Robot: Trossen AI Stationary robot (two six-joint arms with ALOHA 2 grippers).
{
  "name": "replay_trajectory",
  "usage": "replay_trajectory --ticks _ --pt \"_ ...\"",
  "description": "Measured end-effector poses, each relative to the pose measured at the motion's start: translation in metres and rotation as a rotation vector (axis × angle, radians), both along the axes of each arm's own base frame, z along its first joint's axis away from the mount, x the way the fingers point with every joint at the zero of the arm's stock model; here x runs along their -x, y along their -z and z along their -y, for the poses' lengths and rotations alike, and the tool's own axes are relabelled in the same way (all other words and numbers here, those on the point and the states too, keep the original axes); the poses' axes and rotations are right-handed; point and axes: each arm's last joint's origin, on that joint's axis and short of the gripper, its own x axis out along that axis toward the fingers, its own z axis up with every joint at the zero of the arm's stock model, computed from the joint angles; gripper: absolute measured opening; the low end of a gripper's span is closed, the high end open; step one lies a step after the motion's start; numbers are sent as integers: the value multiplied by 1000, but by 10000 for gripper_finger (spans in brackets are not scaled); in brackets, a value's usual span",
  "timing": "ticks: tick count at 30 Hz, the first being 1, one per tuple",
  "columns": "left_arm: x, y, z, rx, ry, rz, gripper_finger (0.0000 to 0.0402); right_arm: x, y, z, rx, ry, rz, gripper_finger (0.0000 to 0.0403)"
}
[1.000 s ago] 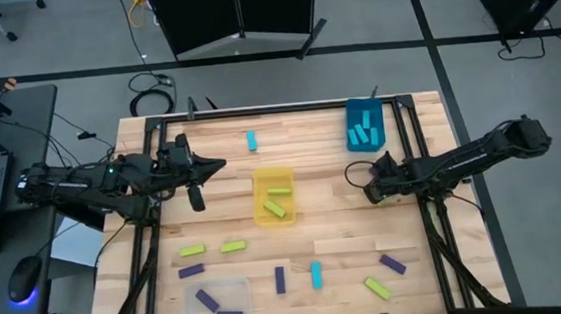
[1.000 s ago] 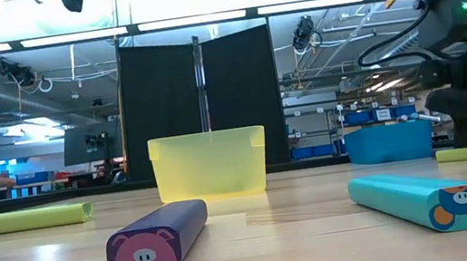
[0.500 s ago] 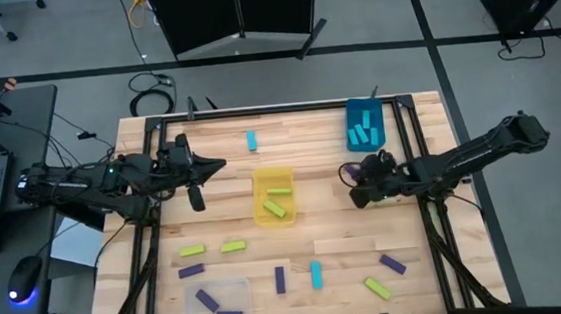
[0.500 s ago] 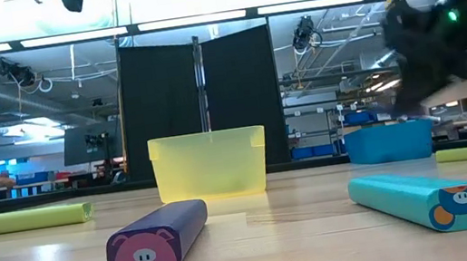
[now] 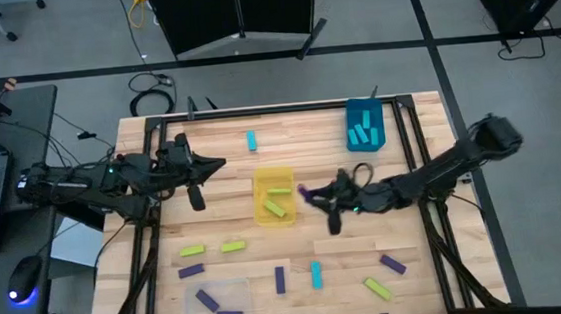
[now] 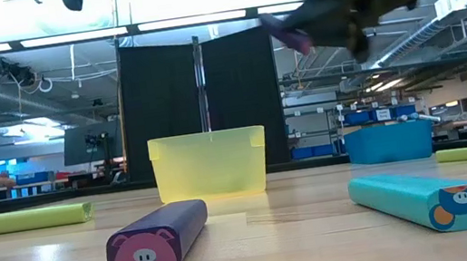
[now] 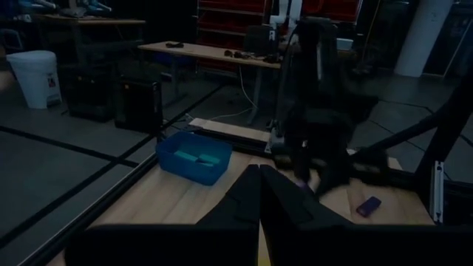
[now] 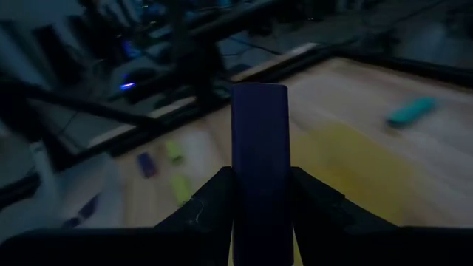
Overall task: Sort blocks
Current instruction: Put the purple block into the transparent bin, then put the light green block into the yellow bin
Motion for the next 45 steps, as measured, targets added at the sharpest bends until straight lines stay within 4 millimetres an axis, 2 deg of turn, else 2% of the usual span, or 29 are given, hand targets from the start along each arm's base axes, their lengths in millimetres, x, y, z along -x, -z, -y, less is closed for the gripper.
replay_trajectory --ticks 5,12,15,24,30,37,41,45 --pt "2 -1 0 0 2 10 11 -59 1 -28 52 -143 -23 116" --pt "17 -3 8 -9 71 6 11 -133 -11 -59 160 -365 41 116" --pt "24 -1 12 -11 115 24 11 -158 -15 -64 178 -443 74 116" --pt "57 31 12 36 146 133 11 -221 -6 -89 156 -636 67 116" --pt "72 44 6 75 142 189 11 -249 8 -108 98 -784 -20 116" --pt "73 48 6 122 142 171 11 -265 32 -137 74 -863 -148 122" --pt "72 48 6 138 142 173 11 -269 37 -149 80 -875 -212 153" --pt "72 48 6 149 139 175 11 -266 27 -150 151 -843 -266 197"
